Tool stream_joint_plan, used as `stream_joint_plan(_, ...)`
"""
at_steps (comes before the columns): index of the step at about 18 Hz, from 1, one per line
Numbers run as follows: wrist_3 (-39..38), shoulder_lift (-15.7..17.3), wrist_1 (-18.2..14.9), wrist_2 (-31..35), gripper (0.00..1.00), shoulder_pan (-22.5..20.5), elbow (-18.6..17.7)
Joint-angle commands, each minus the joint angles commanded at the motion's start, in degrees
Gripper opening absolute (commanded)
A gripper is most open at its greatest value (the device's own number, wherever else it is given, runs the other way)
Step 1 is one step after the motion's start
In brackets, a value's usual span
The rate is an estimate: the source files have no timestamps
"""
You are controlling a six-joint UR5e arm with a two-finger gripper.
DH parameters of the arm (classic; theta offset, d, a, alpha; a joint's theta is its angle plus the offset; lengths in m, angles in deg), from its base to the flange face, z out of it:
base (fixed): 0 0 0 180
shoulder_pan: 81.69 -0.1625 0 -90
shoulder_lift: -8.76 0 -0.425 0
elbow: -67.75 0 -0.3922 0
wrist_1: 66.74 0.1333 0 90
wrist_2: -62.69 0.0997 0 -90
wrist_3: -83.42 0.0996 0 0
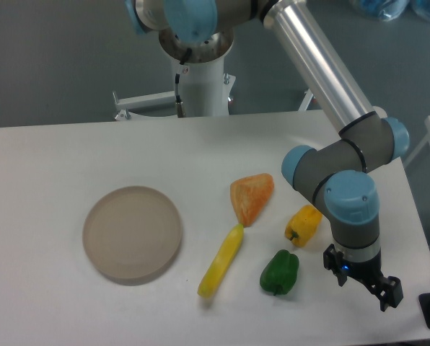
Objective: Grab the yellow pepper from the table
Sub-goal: 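Raise the open gripper and move it toward the yellow pepper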
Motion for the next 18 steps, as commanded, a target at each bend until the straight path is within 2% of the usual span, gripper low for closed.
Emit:
stream_joint_plan(4,0.0,0.44,0.0,0.0,1.0,0.0,-0.53)
stream_joint_plan(10,0.0,3.07,-0.35,-0.09,1.0,-0.17,-2.89)
stream_joint_plan(12,0.09,5.44,-0.61,-0.26,1.0,-0.79,-5.78)
stream_joint_plan(15,0.53,10.44,-0.96,-3.76,1.0,-3.15,-12.11)
stream_joint_plan(16,0.18,12.03,-2.27,-5.69,1.0,-3.95,-13.61)
stream_joint_plan(18,0.09,14.41,-7.09,-8.08,1.0,-5.44,-14.76)
